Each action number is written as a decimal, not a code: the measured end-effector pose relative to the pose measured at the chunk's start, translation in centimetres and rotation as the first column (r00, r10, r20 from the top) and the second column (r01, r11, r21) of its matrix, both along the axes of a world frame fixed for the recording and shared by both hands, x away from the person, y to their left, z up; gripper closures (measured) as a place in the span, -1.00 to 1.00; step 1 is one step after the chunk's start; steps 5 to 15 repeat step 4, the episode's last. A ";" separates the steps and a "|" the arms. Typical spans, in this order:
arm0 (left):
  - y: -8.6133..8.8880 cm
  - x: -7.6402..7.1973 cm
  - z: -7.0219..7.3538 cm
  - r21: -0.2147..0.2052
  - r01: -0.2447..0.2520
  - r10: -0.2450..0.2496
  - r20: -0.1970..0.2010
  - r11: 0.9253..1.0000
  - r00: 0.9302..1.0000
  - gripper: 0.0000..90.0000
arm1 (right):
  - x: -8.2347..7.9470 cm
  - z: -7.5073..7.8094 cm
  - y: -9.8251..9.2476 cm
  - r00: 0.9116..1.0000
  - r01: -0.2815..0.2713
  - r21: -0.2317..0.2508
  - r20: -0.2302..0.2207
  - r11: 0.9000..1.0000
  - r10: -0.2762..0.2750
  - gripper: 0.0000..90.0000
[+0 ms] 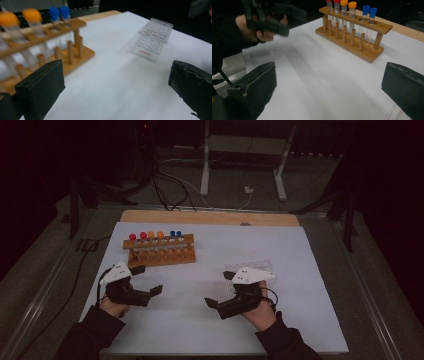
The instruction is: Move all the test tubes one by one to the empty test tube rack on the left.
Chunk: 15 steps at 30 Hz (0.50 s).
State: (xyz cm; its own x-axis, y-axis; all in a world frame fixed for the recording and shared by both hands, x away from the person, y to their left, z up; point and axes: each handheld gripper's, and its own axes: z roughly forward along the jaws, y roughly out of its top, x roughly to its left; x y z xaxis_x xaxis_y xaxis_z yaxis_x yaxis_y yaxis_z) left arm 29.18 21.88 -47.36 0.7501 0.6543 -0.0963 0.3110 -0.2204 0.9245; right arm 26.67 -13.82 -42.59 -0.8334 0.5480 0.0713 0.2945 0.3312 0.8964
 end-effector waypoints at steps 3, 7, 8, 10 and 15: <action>-0.5 -0.5 -0.9 0.010 0.016 -0.016 -0.004 1.000 1.000 -0.97 | 0.1 -0.1 -0.1 1.000 0.001 -0.001 0.000 1.000 -0.001 -1.00; -0.6 -0.6 -1.1 0.014 0.021 -0.021 -0.004 1.000 1.000 -0.97 | 0.1 -0.1 -0.1 1.000 0.002 -0.001 0.000 1.000 -0.002 -1.00; -0.6 -0.6 -1.1 0.014 0.021 -0.021 -0.004 1.000 1.000 -0.97 | 0.1 -0.1 -0.1 1.000 0.002 -0.001 0.000 1.000 -0.002 -1.00; -0.6 -0.6 -1.1 0.014 0.021 -0.021 -0.004 1.000 1.000 -0.97 | 0.1 -0.1 -0.1 1.000 0.002 -0.001 0.000 1.000 -0.002 -1.00; -0.6 -0.6 -1.1 0.014 0.021 -0.021 -0.004 1.000 1.000 -0.97 | 0.1 -0.1 -0.1 1.000 0.002 -0.001 0.000 1.000 -0.002 -1.00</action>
